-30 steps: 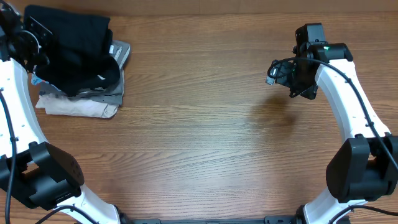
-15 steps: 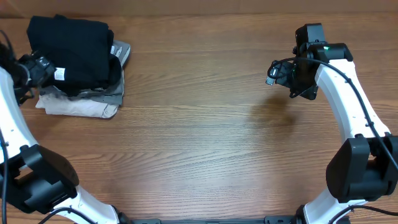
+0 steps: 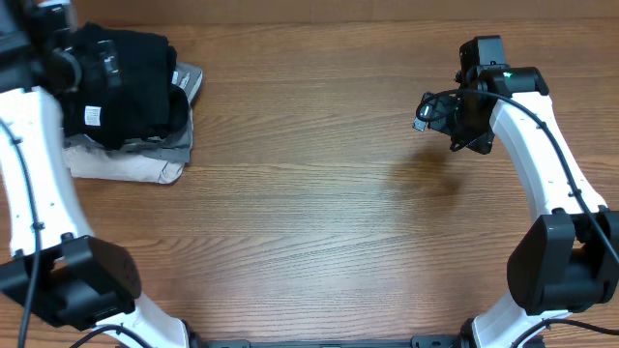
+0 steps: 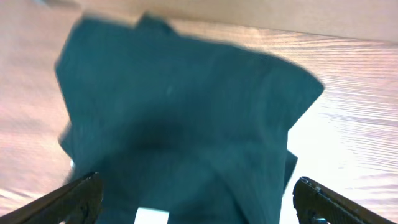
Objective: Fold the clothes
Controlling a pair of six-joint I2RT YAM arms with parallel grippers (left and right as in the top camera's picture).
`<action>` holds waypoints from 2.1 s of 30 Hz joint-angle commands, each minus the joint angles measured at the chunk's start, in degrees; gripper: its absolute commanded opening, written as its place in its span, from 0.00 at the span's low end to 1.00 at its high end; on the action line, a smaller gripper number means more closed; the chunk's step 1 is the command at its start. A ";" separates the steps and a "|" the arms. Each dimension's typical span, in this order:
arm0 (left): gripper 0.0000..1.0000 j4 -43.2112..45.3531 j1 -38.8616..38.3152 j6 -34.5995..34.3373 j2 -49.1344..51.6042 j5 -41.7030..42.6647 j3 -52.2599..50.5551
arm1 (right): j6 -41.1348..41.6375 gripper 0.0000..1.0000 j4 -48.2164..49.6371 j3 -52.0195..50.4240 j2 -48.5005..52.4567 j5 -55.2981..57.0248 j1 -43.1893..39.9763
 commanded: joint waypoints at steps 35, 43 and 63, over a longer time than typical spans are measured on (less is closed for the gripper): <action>1.00 13.40 -4.39 5.62 20.85 -16.24 1.01 | -1.88 1.00 -0.94 3.56 -1.46 0.55 -0.28; 1.00 10.12 -4.81 -2.16 6.14 -13.84 1.01 | -4.94 1.00 -4.17 16.09 -6.80 3.13 -0.28; 1.00 -0.09 -4.81 -9.05 2.12 14.14 0.70 | -7.45 1.00 -23.06 26.88 -28.96 3.32 -0.28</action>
